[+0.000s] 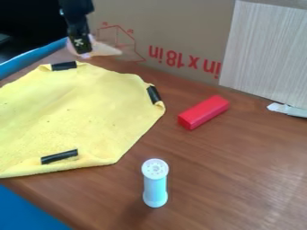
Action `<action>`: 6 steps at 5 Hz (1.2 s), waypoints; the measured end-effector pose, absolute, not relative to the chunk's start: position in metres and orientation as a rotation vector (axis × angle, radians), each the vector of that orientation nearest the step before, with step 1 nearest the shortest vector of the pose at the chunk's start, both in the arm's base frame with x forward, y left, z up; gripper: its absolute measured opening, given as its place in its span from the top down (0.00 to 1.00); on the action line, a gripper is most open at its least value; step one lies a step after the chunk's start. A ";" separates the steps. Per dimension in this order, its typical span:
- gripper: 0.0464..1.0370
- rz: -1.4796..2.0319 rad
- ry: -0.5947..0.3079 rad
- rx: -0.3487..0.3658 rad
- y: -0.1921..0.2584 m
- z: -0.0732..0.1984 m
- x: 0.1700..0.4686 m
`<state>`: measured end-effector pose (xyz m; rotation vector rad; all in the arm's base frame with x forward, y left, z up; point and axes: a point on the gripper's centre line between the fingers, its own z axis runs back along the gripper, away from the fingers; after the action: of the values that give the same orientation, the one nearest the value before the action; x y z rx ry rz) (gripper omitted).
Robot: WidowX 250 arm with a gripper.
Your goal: Move the ice cream to the center of the table
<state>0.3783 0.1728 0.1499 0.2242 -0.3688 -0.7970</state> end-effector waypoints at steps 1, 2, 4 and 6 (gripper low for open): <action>0.27 -0.870 -0.377 0.208 0.134 0.149 0.358; 0.27 -0.938 -0.379 0.199 0.094 0.137 0.338; 0.27 -0.969 -0.360 0.106 0.038 0.119 0.311; 0.27 -0.999 -0.361 0.098 -0.003 0.106 0.297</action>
<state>0.2971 -0.0031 0.1064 0.0982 -0.3609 -0.9994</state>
